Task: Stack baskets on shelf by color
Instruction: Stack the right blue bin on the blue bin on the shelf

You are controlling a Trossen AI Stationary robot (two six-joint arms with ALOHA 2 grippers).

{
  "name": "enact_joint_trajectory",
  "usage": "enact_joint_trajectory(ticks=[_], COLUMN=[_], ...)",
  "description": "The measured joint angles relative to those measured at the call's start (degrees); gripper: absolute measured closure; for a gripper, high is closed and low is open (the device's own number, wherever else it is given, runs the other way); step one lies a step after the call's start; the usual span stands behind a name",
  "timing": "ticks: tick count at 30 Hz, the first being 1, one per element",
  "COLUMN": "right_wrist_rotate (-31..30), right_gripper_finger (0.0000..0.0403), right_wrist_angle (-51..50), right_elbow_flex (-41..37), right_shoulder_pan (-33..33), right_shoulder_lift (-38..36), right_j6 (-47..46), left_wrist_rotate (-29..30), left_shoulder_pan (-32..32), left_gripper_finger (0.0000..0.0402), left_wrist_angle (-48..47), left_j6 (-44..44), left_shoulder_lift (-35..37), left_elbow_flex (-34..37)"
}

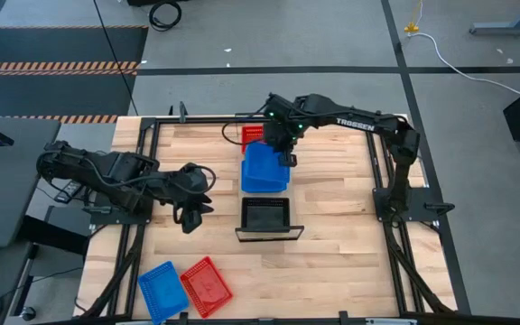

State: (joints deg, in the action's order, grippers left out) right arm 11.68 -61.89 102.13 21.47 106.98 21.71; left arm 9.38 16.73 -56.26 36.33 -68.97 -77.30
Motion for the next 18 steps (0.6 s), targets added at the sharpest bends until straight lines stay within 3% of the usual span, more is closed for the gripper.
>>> enact_joint_trajectory(ticks=[11, 18], right_wrist_rotate=[6.37, 3.11], right_gripper_finger=[0.0394, 0.0368], right_wrist_angle=[-0.15, -0.30], right_elbow_flex=[0.07, 0.00], right_shoulder_pan=[0.47, 0.35], right_shoulder_lift=[2.02, 5.23], right_j6=[2.32, 1.86], left_wrist_rotate=[0.78, 0.94], left_shoulder_pan=[-0.92, -0.80], left_gripper_finger=[0.0269, 0.0269], left_wrist_angle=[0.20, 0.32], left_j6=[-0.95, -0.28], left_shoulder_lift=[0.00, -0.02], left_elbow_flex=[0.00, 0.00])
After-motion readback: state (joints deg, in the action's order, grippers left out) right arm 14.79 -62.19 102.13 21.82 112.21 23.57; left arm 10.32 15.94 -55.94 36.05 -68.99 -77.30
